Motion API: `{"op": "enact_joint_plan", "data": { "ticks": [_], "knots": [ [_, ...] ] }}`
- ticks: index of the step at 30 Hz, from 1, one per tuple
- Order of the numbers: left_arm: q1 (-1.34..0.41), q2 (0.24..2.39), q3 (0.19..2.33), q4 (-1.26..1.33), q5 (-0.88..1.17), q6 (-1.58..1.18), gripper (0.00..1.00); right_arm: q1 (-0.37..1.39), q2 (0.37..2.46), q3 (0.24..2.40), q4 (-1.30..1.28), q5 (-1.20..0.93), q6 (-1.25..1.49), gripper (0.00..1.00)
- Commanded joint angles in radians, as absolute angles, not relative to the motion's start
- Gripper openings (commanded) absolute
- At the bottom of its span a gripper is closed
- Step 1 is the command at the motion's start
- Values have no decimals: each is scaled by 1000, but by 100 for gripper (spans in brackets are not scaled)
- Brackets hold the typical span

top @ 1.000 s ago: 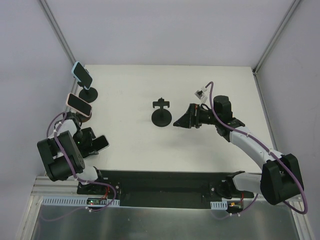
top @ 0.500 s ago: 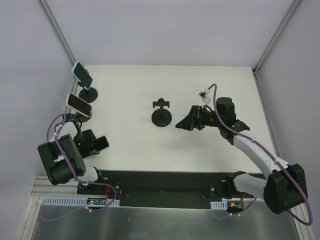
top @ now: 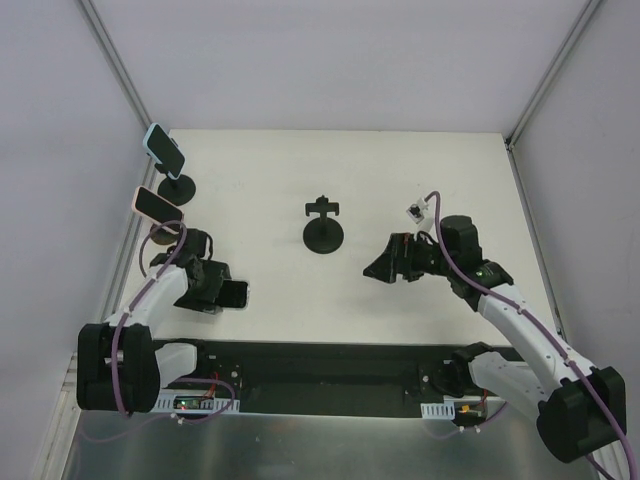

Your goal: Place the phone on the phone stand

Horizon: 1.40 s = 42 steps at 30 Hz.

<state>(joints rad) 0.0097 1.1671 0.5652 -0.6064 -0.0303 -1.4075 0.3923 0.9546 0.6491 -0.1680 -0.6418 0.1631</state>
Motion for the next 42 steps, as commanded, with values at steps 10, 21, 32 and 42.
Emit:
{"op": "enact_joint_plan", "data": {
  "ticks": [10, 21, 32, 42],
  "knots": [
    [-52, 945, 623, -382, 276, -847, 0, 590, 867, 584, -124, -459, 300, 99],
    [-161, 747, 782, -328, 535, -626, 0, 995, 1012, 747, -8, -101, 391, 96],
    [-435, 764, 884, -348, 351, -511, 0, 1101, 1204, 946, 60, -49, 318, 93],
    [-445, 853, 940, -324, 337, -477, 0, 1068, 1384, 1097, 60, -72, 253, 69]
  ]
}}
